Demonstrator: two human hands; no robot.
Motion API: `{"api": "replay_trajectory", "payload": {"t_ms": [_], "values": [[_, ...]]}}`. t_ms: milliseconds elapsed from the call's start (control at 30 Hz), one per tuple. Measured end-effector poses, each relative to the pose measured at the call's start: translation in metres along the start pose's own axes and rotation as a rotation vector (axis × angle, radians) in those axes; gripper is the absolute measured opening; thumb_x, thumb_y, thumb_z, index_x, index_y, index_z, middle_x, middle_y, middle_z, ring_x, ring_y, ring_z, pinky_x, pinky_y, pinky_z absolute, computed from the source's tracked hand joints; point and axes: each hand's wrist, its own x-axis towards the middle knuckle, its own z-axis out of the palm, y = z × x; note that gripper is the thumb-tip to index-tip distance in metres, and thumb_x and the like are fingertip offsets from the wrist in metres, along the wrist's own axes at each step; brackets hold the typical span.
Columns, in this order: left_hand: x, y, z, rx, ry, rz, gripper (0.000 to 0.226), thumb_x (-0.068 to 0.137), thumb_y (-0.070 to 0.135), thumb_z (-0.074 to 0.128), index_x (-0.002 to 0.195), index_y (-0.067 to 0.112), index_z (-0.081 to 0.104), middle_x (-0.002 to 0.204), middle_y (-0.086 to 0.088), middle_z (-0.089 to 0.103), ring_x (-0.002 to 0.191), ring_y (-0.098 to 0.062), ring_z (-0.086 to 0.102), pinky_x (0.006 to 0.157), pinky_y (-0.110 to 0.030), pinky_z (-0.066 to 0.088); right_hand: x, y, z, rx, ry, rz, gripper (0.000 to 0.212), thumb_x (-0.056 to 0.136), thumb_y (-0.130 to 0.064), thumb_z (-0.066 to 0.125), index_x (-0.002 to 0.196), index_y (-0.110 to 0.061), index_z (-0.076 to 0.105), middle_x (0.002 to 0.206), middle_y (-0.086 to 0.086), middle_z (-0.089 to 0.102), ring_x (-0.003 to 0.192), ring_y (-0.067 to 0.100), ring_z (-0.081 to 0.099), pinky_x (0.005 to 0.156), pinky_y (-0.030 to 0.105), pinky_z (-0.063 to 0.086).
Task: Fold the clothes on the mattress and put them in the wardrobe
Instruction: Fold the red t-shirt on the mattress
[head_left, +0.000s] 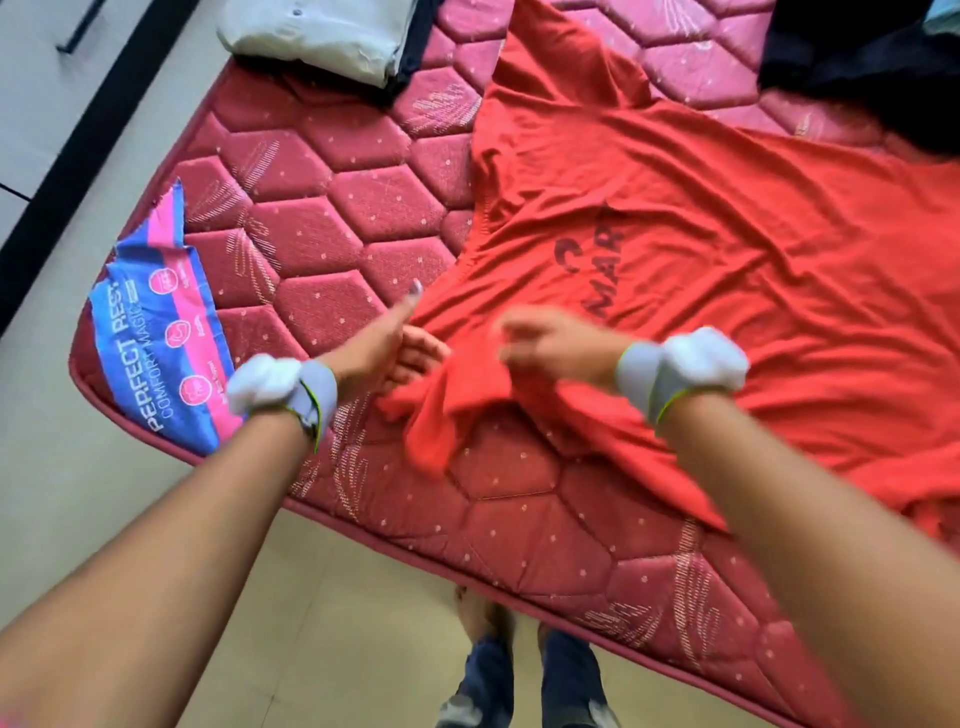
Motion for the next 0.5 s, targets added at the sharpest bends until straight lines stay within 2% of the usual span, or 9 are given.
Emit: {"api": "replay_trajectory", "payload": {"t_ms": [33, 67, 133, 167, 233, 300, 367, 433, 500], "values": [[0.003, 0.010, -0.007, -0.089, -0.003, -0.018, 0.078, 0.087, 0.075, 0.011, 0.078, 0.015, 0.059, 0.059, 0.001, 0.063, 0.046, -0.011, 0.054, 0.051, -0.017, 0.038, 0.006, -0.001, -0.025, 0.199, 0.202, 0.046, 0.004, 0.090, -0.018, 0.059, 0.092, -0.016, 0.057, 0.086, 0.000, 0.053, 0.072, -0.004, 0.052, 0.073, 0.015, 0.042], [0.007, 0.018, -0.012, -0.154, 0.009, -0.013, 0.081, 0.083, 0.079, 0.009, 0.079, 0.015, 0.058, 0.061, 0.000, 0.063, 0.051, -0.013, 0.056, 0.056, -0.018, 0.042, 0.010, 0.006, -0.047, 0.321, 0.376, 0.117, 0.016, 0.087, -0.034, 0.059, 0.096, -0.021, 0.056, 0.095, 0.001, 0.055, 0.085, 0.000, 0.055, 0.085, 0.021, 0.045], [0.014, 0.026, -0.015, -0.124, 0.051, 0.055, 0.082, 0.074, 0.088, 0.016, 0.082, 0.018, 0.058, 0.066, 0.002, 0.061, 0.060, -0.014, 0.057, 0.065, -0.022, 0.044, 0.004, 0.021, -0.069, 0.338, 0.478, 0.307, 0.053, 0.086, -0.058, 0.052, 0.118, -0.016, 0.057, 0.118, 0.005, 0.055, 0.116, 0.017, 0.052, 0.105, 0.034, 0.037], [0.015, 0.027, -0.013, -0.054, 0.074, 0.108, 0.084, 0.063, 0.095, 0.029, 0.085, 0.020, 0.059, 0.065, 0.005, 0.059, 0.059, -0.011, 0.055, 0.063, -0.021, 0.044, 0.000, 0.033, -0.072, 0.299, 0.467, 0.393, 0.065, 0.088, -0.061, 0.048, 0.126, -0.009, 0.055, 0.125, 0.010, 0.056, 0.123, 0.024, 0.049, 0.107, 0.037, 0.035], [0.016, 0.026, -0.006, 0.196, 0.148, 0.252, 0.089, 0.038, 0.094, 0.057, 0.090, 0.021, 0.060, 0.063, 0.011, 0.059, 0.055, -0.005, 0.053, 0.054, -0.019, 0.043, -0.013, 0.051, -0.067, 0.149, 0.477, 0.478, 0.070, 0.085, -0.061, 0.054, 0.123, -0.002, 0.059, 0.112, 0.014, 0.064, 0.104, 0.025, 0.059, 0.090, 0.033, 0.045], [0.022, 0.017, 0.000, 0.609, 0.297, 0.369, 0.075, 0.049, 0.083, 0.063, 0.088, 0.019, 0.061, 0.072, 0.008, 0.066, 0.066, -0.011, 0.061, 0.061, -0.026, 0.045, -0.021, 0.063, -0.059, 0.029, 0.557, 0.488, 0.060, 0.076, -0.058, 0.068, 0.110, -0.009, 0.064, 0.090, 0.001, 0.063, 0.078, 0.014, 0.056, 0.069, 0.026, 0.041], [0.027, 0.007, 0.007, 0.836, 0.564, 0.458, 0.052, 0.076, 0.065, 0.062, 0.091, 0.015, 0.062, 0.087, -0.011, 0.070, 0.084, -0.032, 0.064, 0.071, -0.037, 0.045, -0.021, 0.071, -0.050, -0.131, 0.588, 0.489, 0.052, 0.075, -0.054, 0.071, 0.107, -0.013, 0.063, 0.099, 0.001, 0.064, 0.093, 0.020, 0.058, 0.077, 0.028, 0.039], [0.027, 0.006, 0.014, 0.683, 0.777, 0.602, 0.032, 0.095, 0.038, 0.053, 0.103, 0.009, 0.064, 0.097, -0.024, 0.068, 0.091, -0.043, 0.061, 0.076, -0.041, 0.038, -0.014, 0.072, -0.044, -0.263, 0.624, 0.394, 0.039, 0.084, -0.046, 0.065, 0.106, -0.014, 0.063, 0.109, 0.008, 0.066, 0.104, 0.026, 0.059, 0.080, 0.028, 0.038], [0.025, 0.009, 0.012, 0.539, 0.942, 0.702, 0.028, 0.097, 0.025, 0.047, 0.114, 0.009, 0.063, 0.096, -0.027, 0.067, 0.088, -0.047, 0.061, 0.074, -0.042, 0.035, -0.011, 0.069, -0.044, -0.238, 0.756, 0.300, 0.032, 0.089, -0.045, 0.058, 0.105, -0.018, 0.062, 0.109, 0.010, 0.067, 0.104, 0.030, 0.059, 0.078, 0.030, 0.038]]}}
